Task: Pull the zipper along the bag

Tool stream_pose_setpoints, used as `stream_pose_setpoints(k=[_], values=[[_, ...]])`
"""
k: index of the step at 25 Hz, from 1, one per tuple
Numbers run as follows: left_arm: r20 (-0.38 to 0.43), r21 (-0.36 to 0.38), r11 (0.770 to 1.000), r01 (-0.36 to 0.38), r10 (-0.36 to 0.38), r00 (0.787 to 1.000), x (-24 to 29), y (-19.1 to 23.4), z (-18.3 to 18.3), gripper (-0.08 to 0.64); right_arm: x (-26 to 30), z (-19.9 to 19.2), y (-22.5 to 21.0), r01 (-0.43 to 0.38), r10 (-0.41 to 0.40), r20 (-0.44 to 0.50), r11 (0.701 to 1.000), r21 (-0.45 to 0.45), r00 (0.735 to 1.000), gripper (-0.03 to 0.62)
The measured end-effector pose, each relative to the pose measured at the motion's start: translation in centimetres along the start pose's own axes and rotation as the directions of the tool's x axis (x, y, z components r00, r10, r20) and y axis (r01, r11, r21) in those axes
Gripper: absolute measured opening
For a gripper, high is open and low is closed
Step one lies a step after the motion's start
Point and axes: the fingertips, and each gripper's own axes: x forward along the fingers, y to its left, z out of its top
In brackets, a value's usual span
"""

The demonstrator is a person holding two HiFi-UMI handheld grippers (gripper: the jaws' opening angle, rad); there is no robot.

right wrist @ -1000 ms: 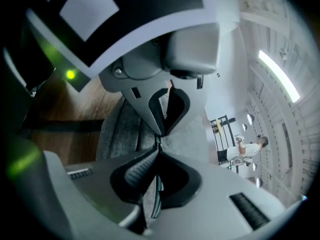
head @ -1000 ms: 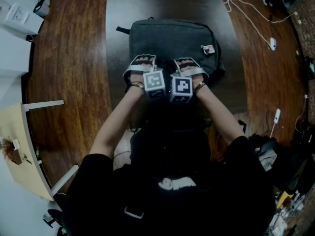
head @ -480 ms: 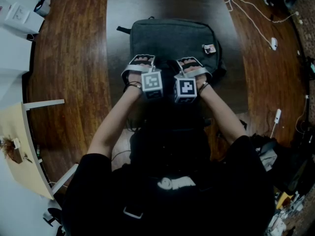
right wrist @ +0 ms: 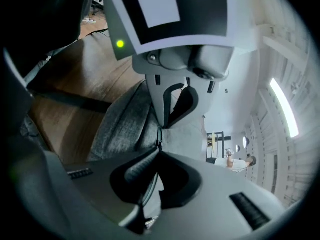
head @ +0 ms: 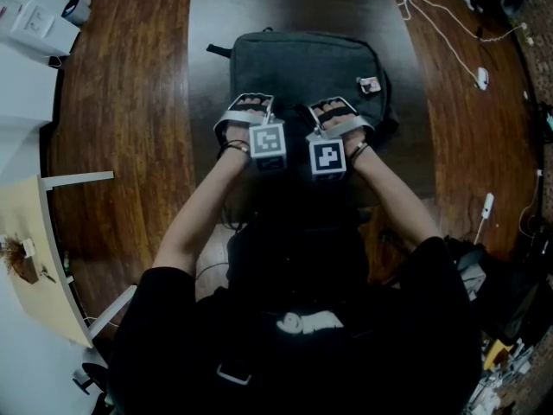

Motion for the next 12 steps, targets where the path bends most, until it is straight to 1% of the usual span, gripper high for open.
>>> stream_pose_setpoints(k=[2, 4, 7, 9, 12], values=[[0.01, -0.003, 1.0, 0.003, -0.003, 1.0, -0.1, -0.2, 0.0, -0.003, -0.2, -0.2, 0.4, 0.006, -0.006, -0.002, 1.0, -0.014, 1.0, 0.023], [0.013, -0.005, 1.0, 0.007, -0.006, 1.0, -0.1, -0.2, 0.1, -0.003, -0.2, -0.6, 0.6, -0.014, 0.015, -0.016, 1.0, 0.02, 1.0, 0.023], [0.001, -0.019, 1.0, 0.017, -0.017, 1.0, 0.1, -0.4, 0.2, -0.003, -0.7, -0.2, -0.4, -0.027, 0.034, -0.043, 0.987, 0.158, 0.998, 0.021], [0.003, -0.041, 0.999, 0.023, -0.023, 1.0, 0.1, -0.4, 0.2, -0.003, -0.8, -0.2, -0.5, -0.017, 0.034, -0.071, 0.976, 0.215, 0.997, 0.023], [0.0, -0.051, 0.998, 0.029, -0.029, 1.0, 0.3, -0.7, 0.2, -0.003, -1.1, -0.3, -0.6, -0.01, 0.042, -0.094, 0.948, 0.318, 0.995, 0.021]])
